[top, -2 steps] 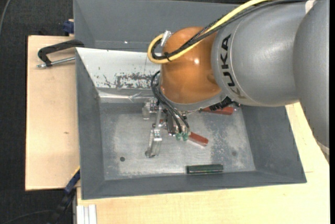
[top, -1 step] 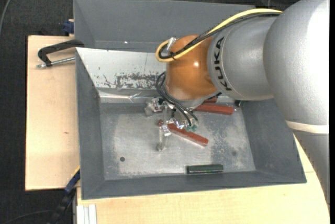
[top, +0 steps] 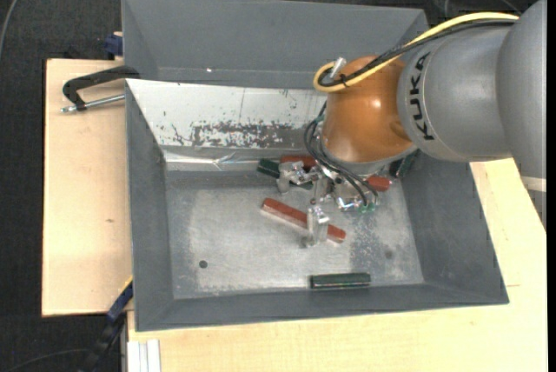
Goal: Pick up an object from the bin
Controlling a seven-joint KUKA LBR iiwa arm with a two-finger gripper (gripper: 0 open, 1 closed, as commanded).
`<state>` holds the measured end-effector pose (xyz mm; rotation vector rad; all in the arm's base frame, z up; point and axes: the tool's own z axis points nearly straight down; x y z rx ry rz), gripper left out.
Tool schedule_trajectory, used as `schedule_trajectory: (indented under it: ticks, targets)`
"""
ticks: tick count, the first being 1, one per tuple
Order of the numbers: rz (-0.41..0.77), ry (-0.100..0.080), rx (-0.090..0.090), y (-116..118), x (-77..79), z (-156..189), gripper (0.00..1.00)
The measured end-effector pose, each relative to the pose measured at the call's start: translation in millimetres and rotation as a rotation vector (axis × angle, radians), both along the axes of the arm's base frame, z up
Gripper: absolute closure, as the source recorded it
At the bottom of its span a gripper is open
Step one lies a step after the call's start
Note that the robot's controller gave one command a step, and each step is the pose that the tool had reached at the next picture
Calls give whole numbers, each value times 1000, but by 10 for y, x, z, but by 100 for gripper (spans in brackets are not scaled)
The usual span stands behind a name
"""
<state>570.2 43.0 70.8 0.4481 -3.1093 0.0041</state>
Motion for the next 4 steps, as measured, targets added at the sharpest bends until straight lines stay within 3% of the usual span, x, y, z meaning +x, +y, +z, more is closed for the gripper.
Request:
schedule_trajectory:
  ticks: [1,2,3,4]
  targets:
    - [4,-1,4,52,-1,1,100]
    - [719,-10,2,107,170,1116,100]
    - [1146,3,3,-729,-66,-7,100]
    - [1163,-4,2,-751,-115,1489,100]
